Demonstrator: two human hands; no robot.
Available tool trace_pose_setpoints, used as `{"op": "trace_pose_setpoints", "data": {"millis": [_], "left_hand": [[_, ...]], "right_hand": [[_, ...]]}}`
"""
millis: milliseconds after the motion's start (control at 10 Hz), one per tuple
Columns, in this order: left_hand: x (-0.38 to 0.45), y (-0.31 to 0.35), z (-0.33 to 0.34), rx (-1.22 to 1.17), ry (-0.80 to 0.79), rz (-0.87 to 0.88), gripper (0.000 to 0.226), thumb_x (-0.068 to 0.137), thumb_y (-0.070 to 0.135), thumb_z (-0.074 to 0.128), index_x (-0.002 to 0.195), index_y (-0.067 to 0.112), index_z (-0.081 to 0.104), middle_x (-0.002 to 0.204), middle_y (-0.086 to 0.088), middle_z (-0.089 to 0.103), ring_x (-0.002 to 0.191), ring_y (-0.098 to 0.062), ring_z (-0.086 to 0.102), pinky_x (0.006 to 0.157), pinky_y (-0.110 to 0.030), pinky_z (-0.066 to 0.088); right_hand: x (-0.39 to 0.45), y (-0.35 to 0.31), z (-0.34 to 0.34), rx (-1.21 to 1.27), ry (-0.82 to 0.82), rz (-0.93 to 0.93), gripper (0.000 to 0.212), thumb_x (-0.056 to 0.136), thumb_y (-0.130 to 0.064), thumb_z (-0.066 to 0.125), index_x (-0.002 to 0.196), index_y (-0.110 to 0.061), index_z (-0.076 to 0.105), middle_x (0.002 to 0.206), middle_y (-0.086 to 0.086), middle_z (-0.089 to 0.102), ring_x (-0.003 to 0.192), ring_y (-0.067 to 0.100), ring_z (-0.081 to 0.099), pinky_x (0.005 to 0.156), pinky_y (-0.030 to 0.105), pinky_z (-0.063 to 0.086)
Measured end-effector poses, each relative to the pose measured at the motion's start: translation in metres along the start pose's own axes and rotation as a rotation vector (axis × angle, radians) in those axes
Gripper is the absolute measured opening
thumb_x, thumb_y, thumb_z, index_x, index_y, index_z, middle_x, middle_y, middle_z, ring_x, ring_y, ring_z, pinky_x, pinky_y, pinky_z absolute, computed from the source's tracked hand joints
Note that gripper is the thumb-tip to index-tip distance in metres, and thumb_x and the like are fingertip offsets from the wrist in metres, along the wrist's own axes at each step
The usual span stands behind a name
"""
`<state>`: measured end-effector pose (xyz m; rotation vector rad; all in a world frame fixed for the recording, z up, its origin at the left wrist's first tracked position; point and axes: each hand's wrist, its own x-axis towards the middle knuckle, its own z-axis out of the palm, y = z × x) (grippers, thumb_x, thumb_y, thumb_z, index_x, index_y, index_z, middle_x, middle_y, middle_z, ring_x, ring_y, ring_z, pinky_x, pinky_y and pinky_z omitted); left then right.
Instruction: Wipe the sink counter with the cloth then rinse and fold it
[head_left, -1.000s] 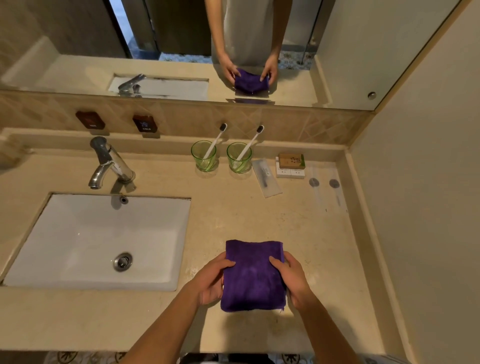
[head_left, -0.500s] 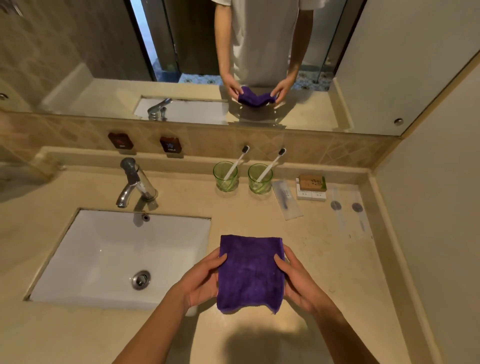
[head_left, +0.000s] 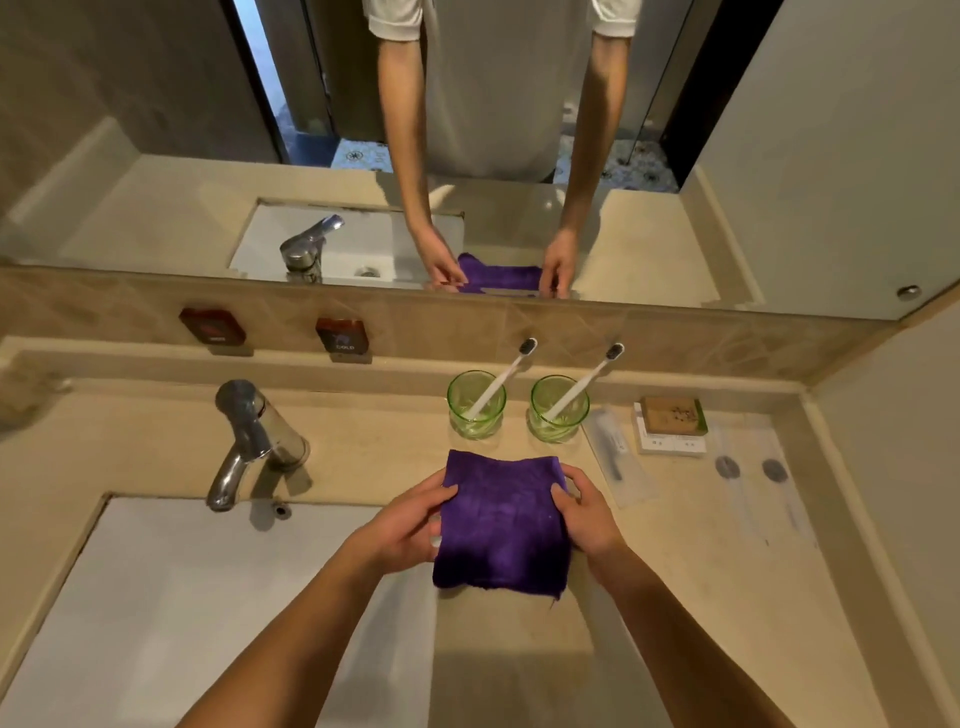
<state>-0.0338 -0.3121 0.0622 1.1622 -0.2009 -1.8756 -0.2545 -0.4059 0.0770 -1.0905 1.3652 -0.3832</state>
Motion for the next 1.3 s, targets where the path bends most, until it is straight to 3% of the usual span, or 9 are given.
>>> {"op": "trace_pose_setpoints", "data": {"millis": [100, 200, 300, 400, 500, 700, 900, 1100, 1300], "left_hand": [[0.023, 0.010, -0.006, 0.144, 0.125, -0.042, 0.034, 0.104, 0.024, 0.052, 0.127, 0.047, 0.064, 0.117, 0.002, 0.072, 0.104, -0.019, 0.066, 0.095, -0.050, 0.053], [0.041, 0.014, -0.010, 0.185, 0.169, -0.058, 0.036, 0.103, 0.023, 0.047, 0.126, 0.046, 0.064, 0.092, -0.008, 0.055, 0.074, -0.017, 0.045, 0.077, -0.037, 0.051], [0.046, 0.015, -0.008, 0.264, 0.376, 0.045, 0.033, 0.103, 0.016, 0.048, 0.126, 0.033, 0.065, 0.070, -0.005, 0.057, 0.054, -0.014, 0.043, 0.054, -0.024, 0.045], [0.044, -0.001, -0.008, 0.362, 0.605, 0.188, 0.028, 0.096, 0.015, 0.056, 0.122, 0.018, 0.063, 0.093, -0.009, 0.068, 0.072, -0.022, 0.061, 0.069, -0.038, 0.060], [0.029, -0.026, -0.004, 0.588, 0.770, 0.225, 0.011, 0.089, 0.023, 0.062, 0.097, 0.015, 0.060, 0.092, -0.008, 0.066, 0.088, -0.030, 0.065, 0.085, -0.046, 0.057], [0.005, -0.069, -0.003, 0.692, 0.738, 0.193, 0.019, 0.097, 0.030, 0.064, 0.099, 0.011, 0.065, 0.091, -0.007, 0.071, 0.082, -0.020, 0.069, 0.083, -0.040, 0.061], [-0.002, -0.072, -0.003, 0.821, 0.742, 0.226, 0.017, 0.096, 0.019, 0.065, 0.096, 0.008, 0.053, 0.080, -0.006, 0.061, 0.072, -0.020, 0.061, 0.064, -0.023, 0.052], [-0.011, -0.077, -0.017, 1.021, 0.578, 0.295, 0.021, 0.100, 0.026, 0.059, 0.083, 0.015, 0.053, 0.076, -0.002, 0.060, 0.072, -0.018, 0.058, 0.065, -0.024, 0.047], [-0.032, -0.061, -0.016, 1.101, 0.682, 0.338, 0.014, 0.102, 0.022, 0.054, 0.094, 0.015, 0.064, 0.092, 0.000, 0.066, 0.083, -0.015, 0.061, 0.075, -0.027, 0.047]], "right_hand": [[0.029, 0.005, 0.006, -0.116, 0.065, 0.002, 0.029, 0.107, -0.022, 0.045, 0.133, -0.031, 0.053, 0.128, 0.002, 0.059, 0.122, 0.027, 0.057, 0.103, 0.046, 0.052], [0.044, 0.006, 0.009, -0.202, 0.127, -0.027, 0.033, 0.107, -0.023, 0.043, 0.138, -0.031, 0.051, 0.132, 0.003, 0.059, 0.124, 0.029, 0.055, 0.106, 0.045, 0.048], [0.046, 0.009, 0.012, -0.303, 0.236, -0.090, 0.036, 0.105, -0.023, 0.046, 0.140, -0.024, 0.051, 0.132, 0.007, 0.061, 0.123, 0.032, 0.056, 0.103, 0.041, 0.044], [0.035, 0.016, 0.015, -0.456, 0.355, -0.124, 0.034, 0.102, -0.030, 0.050, 0.136, -0.025, 0.051, 0.126, 0.008, 0.062, 0.113, 0.029, 0.059, 0.097, 0.042, 0.047], [0.016, 0.030, 0.014, -0.575, 0.443, -0.060, 0.041, 0.100, -0.039, 0.055, 0.136, -0.021, 0.048, 0.124, 0.007, 0.058, 0.108, 0.026, 0.062, 0.087, 0.039, 0.052], [-0.021, 0.067, 0.025, -0.738, 0.411, -0.070, 0.028, 0.095, -0.040, 0.061, 0.114, -0.032, 0.042, 0.099, -0.006, 0.058, 0.084, 0.015, 0.064, 0.071, 0.036, 0.061], [-0.029, 0.065, 0.018, -0.612, 0.331, -0.116, 0.025, 0.097, -0.006, 0.059, 0.093, -0.030, 0.050, 0.088, -0.010, 0.066, 0.077, 0.011, 0.065, 0.069, 0.033, 0.062], [-0.042, 0.067, -0.006, -0.764, 0.341, 0.085, 0.038, 0.090, -0.058, 0.061, 0.078, -0.024, 0.053, 0.075, -0.006, 0.063, 0.068, 0.013, 0.058, 0.058, 0.026, 0.040], [-0.045, 0.055, -0.033, -0.568, 0.255, 0.111, 0.034, 0.093, -0.045, 0.064, 0.082, -0.012, 0.063, 0.087, 0.009, 0.070, 0.084, 0.031, 0.065, 0.075, 0.036, 0.052]]}}
